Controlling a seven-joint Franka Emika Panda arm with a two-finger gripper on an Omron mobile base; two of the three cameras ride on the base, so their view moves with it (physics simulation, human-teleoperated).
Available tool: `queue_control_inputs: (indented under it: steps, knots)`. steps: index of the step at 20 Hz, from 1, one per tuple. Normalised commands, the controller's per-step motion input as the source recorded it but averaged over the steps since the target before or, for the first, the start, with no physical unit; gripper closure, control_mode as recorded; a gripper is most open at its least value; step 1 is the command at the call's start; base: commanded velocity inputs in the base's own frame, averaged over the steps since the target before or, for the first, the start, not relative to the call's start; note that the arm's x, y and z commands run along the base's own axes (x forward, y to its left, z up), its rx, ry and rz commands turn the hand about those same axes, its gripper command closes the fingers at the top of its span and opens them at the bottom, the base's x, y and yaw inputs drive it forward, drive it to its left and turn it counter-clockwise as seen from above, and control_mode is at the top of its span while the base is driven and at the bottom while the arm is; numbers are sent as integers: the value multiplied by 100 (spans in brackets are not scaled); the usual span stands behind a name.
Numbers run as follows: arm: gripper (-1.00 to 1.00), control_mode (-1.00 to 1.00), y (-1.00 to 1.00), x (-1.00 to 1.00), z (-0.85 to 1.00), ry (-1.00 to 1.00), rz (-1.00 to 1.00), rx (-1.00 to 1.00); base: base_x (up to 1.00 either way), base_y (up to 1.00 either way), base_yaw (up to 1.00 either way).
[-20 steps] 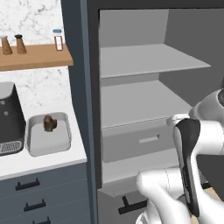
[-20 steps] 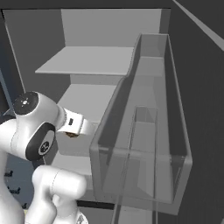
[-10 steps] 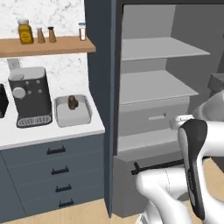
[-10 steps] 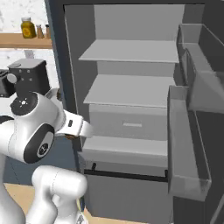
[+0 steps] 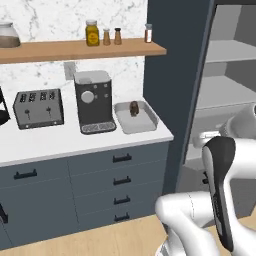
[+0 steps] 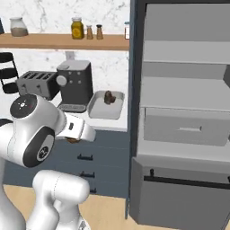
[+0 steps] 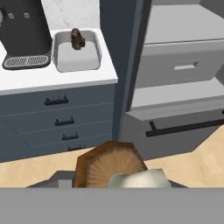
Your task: Place one mushroom and one steak in each tupperware on the nearby counter, to pack two identical lunches.
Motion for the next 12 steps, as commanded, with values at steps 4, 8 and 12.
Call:
queue_control_inputs:
  steps: [4,8,12]
  knots:
    - [100,100,0,0,0,0,0,0,0,82,0]
    - [100,100,0,0,0,0,0,0,19,67,-1]
    - [100,100,0,0,0,0,0,0,48,52,-6]
